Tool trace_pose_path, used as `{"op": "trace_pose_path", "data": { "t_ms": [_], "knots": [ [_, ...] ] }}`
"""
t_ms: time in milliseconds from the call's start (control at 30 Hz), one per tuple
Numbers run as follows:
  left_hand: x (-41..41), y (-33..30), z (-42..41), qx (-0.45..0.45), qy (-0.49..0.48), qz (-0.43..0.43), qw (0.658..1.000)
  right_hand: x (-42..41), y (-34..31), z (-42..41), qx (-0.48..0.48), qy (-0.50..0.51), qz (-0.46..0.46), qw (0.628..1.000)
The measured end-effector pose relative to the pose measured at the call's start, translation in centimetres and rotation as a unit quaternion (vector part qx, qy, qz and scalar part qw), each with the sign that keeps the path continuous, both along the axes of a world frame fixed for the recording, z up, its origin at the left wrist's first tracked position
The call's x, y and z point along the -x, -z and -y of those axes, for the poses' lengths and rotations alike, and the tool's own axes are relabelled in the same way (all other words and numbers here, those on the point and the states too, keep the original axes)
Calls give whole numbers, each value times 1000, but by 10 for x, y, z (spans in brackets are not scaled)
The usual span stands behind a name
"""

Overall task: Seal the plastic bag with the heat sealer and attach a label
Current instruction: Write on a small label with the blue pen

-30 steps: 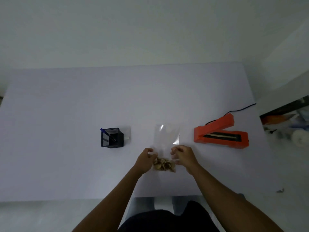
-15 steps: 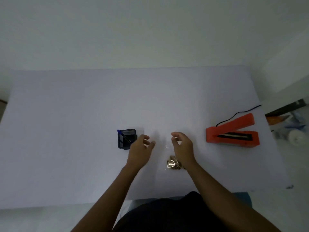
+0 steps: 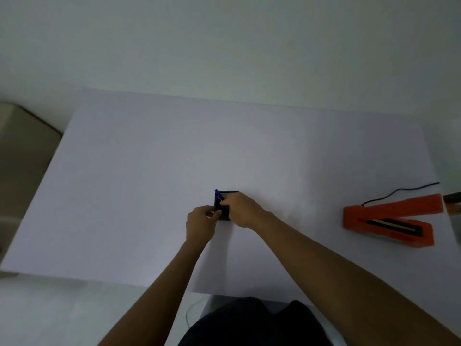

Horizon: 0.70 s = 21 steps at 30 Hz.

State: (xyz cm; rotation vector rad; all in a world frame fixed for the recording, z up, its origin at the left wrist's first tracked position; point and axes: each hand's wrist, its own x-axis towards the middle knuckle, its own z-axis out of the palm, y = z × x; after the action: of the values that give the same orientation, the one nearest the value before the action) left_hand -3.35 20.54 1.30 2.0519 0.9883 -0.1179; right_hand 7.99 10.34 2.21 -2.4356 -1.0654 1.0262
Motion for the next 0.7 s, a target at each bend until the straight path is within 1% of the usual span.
{"op": "trace_pose_path", "data": {
  "t_ms": [67, 133, 167, 233, 300, 367, 400, 433, 500, 533, 567, 600, 700],
  "knots": [
    [-2, 2, -1, 12, -2, -4, 1000, 1, 5, -5, 31, -38, 12, 999],
    [-4, 3, -3, 24, -15, -13, 1000, 0, 10, -6, 30, -47, 19, 998],
    [-5, 2, -4, 26, -21, -15, 999, 0, 11, -5, 9, -35, 22, 999],
    [-5, 1, -7, 27, -33, -10, 999, 1, 11, 1, -82, 14, 28, 996],
    [-3, -2, -13, 24, -38, -2, 999, 7, 2, 12, -182, 83, 31, 979],
    [2, -2, -21, 15, -41, -2, 999, 13, -14, 27, -271, 186, 4, 944],
    [5, -1, -26, 8, -43, -6, 999, 15, -21, 34, -310, 250, -16, 917],
    [8, 0, -32, -1, -45, -10, 999, 17, -26, 42, -337, 323, -49, 883],
    [14, 3, -41, -23, -43, -17, 999, 19, -33, 55, -368, 465, -149, 791],
    [17, 4, -44, -31, -42, -19, 998, 20, -33, 62, -369, 509, -193, 753],
    [19, 5, -47, -34, -43, -21, 998, 22, -32, 69, -362, 531, -212, 736],
    [21, 5, -48, -36, -42, -24, 998, 25, -31, 74, -349, 538, -220, 735],
    [25, 2, -49, -32, -37, -29, 998, 36, -26, 84, -330, 533, -224, 746]
  ]
}}
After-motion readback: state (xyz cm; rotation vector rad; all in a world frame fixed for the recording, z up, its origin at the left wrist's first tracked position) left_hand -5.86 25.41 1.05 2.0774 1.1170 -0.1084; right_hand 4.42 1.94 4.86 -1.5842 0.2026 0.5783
